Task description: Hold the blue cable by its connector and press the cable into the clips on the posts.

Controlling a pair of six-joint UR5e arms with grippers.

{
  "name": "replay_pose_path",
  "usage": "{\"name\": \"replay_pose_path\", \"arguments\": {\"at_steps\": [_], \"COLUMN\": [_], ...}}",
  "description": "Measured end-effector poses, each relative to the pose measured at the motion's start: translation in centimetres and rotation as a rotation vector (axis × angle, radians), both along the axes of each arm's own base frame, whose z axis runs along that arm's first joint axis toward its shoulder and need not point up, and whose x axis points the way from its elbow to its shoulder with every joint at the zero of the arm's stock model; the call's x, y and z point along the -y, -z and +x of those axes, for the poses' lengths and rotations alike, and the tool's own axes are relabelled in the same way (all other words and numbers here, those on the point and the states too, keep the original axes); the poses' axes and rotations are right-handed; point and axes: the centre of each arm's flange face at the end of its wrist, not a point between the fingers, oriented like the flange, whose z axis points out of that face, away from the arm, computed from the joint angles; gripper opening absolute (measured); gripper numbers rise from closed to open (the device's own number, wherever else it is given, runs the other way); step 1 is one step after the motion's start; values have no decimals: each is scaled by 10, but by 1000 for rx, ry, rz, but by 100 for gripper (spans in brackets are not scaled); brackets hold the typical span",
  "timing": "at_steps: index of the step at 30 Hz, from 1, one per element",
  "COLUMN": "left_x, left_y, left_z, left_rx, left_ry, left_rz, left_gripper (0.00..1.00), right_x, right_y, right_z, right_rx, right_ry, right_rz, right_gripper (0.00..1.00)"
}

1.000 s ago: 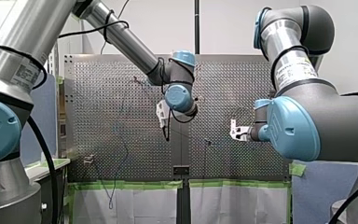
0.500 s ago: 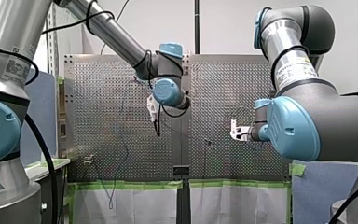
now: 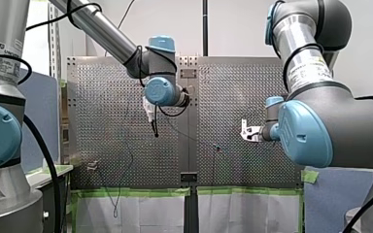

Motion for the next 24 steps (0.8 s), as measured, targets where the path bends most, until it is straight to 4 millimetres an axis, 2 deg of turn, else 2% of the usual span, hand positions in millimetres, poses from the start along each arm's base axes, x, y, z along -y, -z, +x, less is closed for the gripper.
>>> {"name": "replay_pose_path", "arguments": {"at_steps": [5,13,21,24], "left_x": [-9,-11,-8,-8], "left_y": [-9,-32,-37,-38], "left_z": [-7,-8,-7,-7], "left_rx": [32,95,125,127], "left_ry": [1,-1,2,3], "left_rz": [-42,-122,-159,-162], "left_gripper": [100,100,100,100], "right_x": [-3,-12,-17,-20], "right_y": [-14,-47,-89,-97], "right_z": [-2,-1,4,8], "right_rx": [-23,-43,-62,-64], "right_ry": [12,27,20,14], "right_rz": [-5,-43,-111,-122], "right_gripper": [0,0,0,0]}}
